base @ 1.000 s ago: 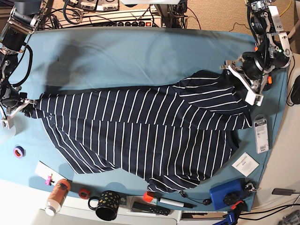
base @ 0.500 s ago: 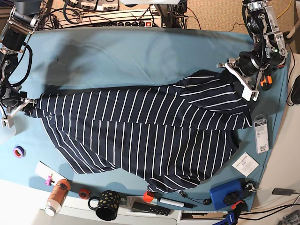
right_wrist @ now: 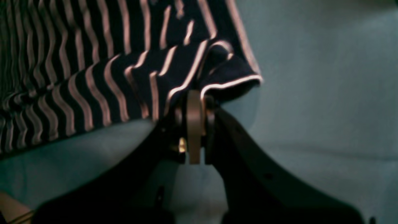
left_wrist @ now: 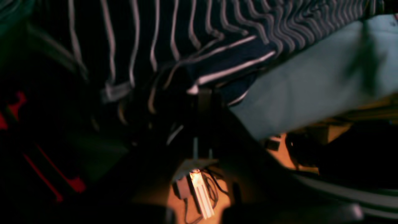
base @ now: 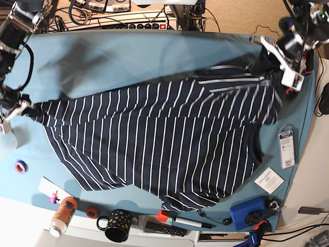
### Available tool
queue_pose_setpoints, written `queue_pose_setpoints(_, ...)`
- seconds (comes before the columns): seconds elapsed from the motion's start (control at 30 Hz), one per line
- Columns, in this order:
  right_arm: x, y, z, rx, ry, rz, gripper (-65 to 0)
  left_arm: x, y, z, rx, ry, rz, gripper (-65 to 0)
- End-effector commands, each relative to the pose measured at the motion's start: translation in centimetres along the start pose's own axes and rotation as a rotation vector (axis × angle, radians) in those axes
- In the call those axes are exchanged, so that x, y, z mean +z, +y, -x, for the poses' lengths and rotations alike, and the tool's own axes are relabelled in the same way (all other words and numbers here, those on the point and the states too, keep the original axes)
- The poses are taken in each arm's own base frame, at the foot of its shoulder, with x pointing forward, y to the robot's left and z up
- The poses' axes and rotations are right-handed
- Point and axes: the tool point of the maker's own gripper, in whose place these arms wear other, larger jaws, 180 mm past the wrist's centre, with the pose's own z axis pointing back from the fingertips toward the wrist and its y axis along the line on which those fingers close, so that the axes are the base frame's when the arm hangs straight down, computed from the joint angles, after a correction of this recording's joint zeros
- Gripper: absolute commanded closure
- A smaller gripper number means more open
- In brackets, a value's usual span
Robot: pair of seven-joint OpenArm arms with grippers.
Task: Layout the t-shirt on the table in an organized manner, then fold the t-shirt properly
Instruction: 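Pull the shirt corner with the left gripper away from the right gripper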
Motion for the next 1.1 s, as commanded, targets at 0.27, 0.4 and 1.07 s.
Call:
queue_pose_setpoints(0.27, 5.2, -0.1, 1.3, 0.083, -0.06, 0.047, 0.0, 2.3, -3.6, 4.7, 0.041, 0.143, 0.123, 0.0)
queue_pose_setpoints(0.4, 7.5, -0.3, 2.6, 0.094, -0.081, 0.056, 0.0, 3.3, -5.7, 5.6, 0.058, 0.167, 0.182, 0.0)
queue_pose_setpoints(1.07, 10.1, -7.1, 6.3, 0.149, 0.054, 0.408, 0.0, 4.2, -5.0, 8.1, 0.064, 0.264, 0.124, 0.0)
